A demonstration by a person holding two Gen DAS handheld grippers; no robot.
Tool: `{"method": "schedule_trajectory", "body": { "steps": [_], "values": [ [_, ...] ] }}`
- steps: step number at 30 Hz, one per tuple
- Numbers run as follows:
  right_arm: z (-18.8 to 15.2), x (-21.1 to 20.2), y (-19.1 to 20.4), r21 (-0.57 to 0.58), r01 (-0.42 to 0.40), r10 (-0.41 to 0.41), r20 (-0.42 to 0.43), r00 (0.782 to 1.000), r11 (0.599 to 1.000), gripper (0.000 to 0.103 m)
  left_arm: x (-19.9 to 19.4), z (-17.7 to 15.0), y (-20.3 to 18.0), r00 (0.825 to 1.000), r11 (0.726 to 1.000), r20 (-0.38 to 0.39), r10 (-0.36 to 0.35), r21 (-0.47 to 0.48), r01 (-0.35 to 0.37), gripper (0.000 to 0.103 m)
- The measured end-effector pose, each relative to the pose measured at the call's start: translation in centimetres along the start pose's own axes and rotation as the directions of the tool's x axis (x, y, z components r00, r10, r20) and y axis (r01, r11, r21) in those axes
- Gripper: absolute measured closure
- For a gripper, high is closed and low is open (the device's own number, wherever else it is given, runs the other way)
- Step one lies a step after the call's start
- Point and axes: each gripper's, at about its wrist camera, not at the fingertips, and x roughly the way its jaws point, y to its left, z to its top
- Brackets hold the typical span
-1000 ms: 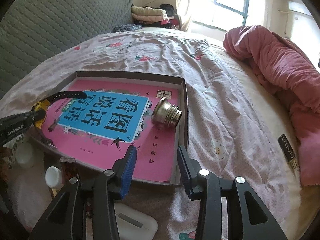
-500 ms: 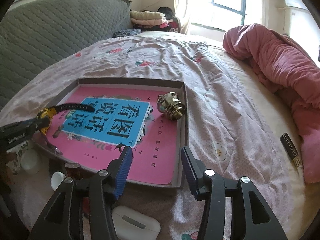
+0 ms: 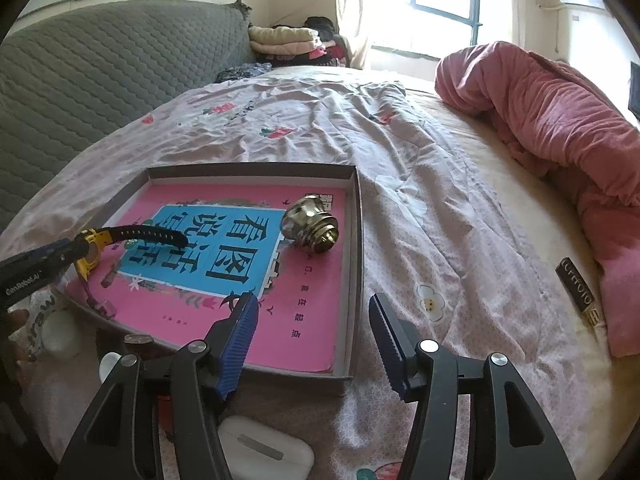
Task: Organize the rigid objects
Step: 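Open the left gripper to drop the watch on the book while the right gripper releases the knob, then lift both grippers out of the tray and pull them back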
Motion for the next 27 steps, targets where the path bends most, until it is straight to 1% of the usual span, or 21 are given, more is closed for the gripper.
{"method": "schedule_trajectory", "body": {
  "steps": [4, 7, 9, 10, 11, 13, 27],
  "values": [
    [0.0, 0.0, 0.0, 0.001, -0.002, 0.002, -0.001, 1.0, 1.0, 0.044, -0.2, 0.1, -0.2, 1.0, 1.0, 0.009, 0.004, 0.008, -0.004, 0.063],
    [-0.1, 0.2, 0.0, -0.004, 0.0, 0.0, -0.004, 1.0, 1.0, 0.043, -0.4, 0.2, -0.2, 1.0, 1.0, 0.016, -0.007, 0.004, 0.007, 0.063],
    [-0.1, 0.4, 0.1, -0.009, 0.002, -0.002, -0.007, 1.0, 1.0, 0.037, -0.6, 0.3, -0.1, 1.0, 1.0, 0.02, -0.013, 0.0, 0.013, 0.062],
    [-0.1, 0.4, 0.1, -0.012, 0.002, -0.002, -0.006, 1.0, 1.0, 0.037, -0.7, 0.3, -0.1, 1.0, 1.0, 0.02, -0.02, -0.002, 0.02, 0.059],
    [-0.1, 0.4, 0.1, -0.014, 0.001, -0.002, -0.005, 1.0, 1.0, 0.036, -0.8, 0.3, -0.1, 0.999, 1.0, 0.022, -0.023, -0.002, 0.023, 0.054],
    [-0.2, 0.3, 0.2, -0.015, -0.002, 0.002, -0.003, 1.0, 1.0, 0.036, -1.0, 0.3, -0.1, 0.999, 1.0, 0.026, -0.025, 0.001, 0.025, 0.05],
    [-0.3, -0.2, -0.1, -0.005, -0.006, 0.006, 0.022, 1.0, 1.0, 0.034, -2.6, -0.3, 0.3, 0.999, 0.999, 0.016, -0.034, -0.024, 0.035, 0.05]
  ]
}}
